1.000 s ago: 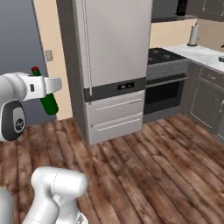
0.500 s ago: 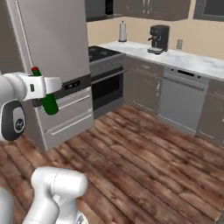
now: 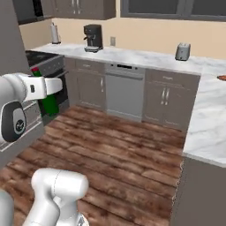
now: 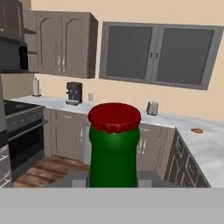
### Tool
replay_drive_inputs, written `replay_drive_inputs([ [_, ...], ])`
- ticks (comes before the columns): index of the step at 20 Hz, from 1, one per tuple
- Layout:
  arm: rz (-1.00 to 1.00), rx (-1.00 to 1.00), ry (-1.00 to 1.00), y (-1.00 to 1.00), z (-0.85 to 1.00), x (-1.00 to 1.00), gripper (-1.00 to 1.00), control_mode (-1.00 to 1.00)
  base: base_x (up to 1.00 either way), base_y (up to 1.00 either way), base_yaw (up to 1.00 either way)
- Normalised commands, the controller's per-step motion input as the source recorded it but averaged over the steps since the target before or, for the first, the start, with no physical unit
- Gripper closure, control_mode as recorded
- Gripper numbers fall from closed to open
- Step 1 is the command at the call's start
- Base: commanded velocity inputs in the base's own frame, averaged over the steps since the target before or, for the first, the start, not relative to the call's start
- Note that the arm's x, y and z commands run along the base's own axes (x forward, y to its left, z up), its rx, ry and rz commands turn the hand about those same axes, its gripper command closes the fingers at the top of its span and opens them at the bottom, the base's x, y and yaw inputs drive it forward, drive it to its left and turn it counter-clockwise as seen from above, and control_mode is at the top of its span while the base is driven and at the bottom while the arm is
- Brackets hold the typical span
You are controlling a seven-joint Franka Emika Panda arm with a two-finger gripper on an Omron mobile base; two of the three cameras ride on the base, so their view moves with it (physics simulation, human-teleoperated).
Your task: Open the cabinet directly in front. Then move the beer and the cup to the dining counter with the candle on it.
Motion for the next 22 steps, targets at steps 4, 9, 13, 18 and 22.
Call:
replay_drive_inputs([
  [4,0.00,0.00,0.00,0.00,0.00,0.00,1.00,1.00,0.15,0.04,-0.58],
  [9,0.00,0.00,0.00,0.00,0.00,0.00,1.00,1.00,0.38,0.25,-0.56],
  [13,0.00,0.00,0.00,0.00,0.00,0.00,1.00,1.00,0.65,0.45,-0.53],
  [18,0.00,0.00,0.00,0.00,0.00,0.00,1.00,1.00,0.94,0.56,-0.49],
  [22,0.00,0.00,0.00,0.00,0.00,0.00,1.00,1.00,0.93,0.61,-0.47],
])
